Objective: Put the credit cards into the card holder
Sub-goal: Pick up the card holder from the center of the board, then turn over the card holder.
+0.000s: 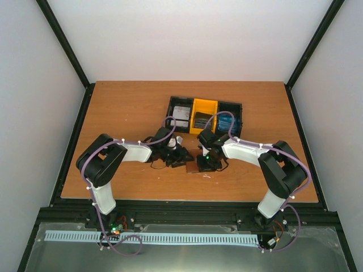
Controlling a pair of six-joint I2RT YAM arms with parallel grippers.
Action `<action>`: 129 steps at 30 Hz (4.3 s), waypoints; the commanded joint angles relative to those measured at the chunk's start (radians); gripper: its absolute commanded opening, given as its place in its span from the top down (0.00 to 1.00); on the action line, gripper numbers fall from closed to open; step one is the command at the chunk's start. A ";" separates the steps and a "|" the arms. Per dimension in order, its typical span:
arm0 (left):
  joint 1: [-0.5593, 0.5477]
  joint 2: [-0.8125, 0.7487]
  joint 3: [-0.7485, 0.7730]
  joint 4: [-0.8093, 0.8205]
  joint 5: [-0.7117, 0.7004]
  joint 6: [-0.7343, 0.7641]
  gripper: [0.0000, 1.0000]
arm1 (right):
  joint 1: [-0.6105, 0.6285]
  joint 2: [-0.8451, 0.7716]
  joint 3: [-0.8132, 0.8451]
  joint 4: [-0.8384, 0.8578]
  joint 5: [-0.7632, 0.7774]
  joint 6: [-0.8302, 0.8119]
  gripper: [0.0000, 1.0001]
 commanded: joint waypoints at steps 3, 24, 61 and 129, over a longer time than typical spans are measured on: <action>-0.010 0.076 -0.054 0.061 0.074 -0.034 0.53 | -0.075 0.060 -0.074 0.073 -0.097 -0.081 0.83; 0.008 -0.083 0.062 -0.013 0.056 0.318 0.99 | -0.195 -0.148 0.032 0.017 -0.138 -0.141 0.71; -0.040 -0.752 -0.103 0.538 -0.364 2.089 0.98 | -0.040 -0.348 0.490 0.042 -0.310 0.497 0.25; 0.100 -0.957 0.032 0.030 0.079 1.034 0.99 | -0.045 -0.614 0.331 0.185 -0.201 0.074 0.31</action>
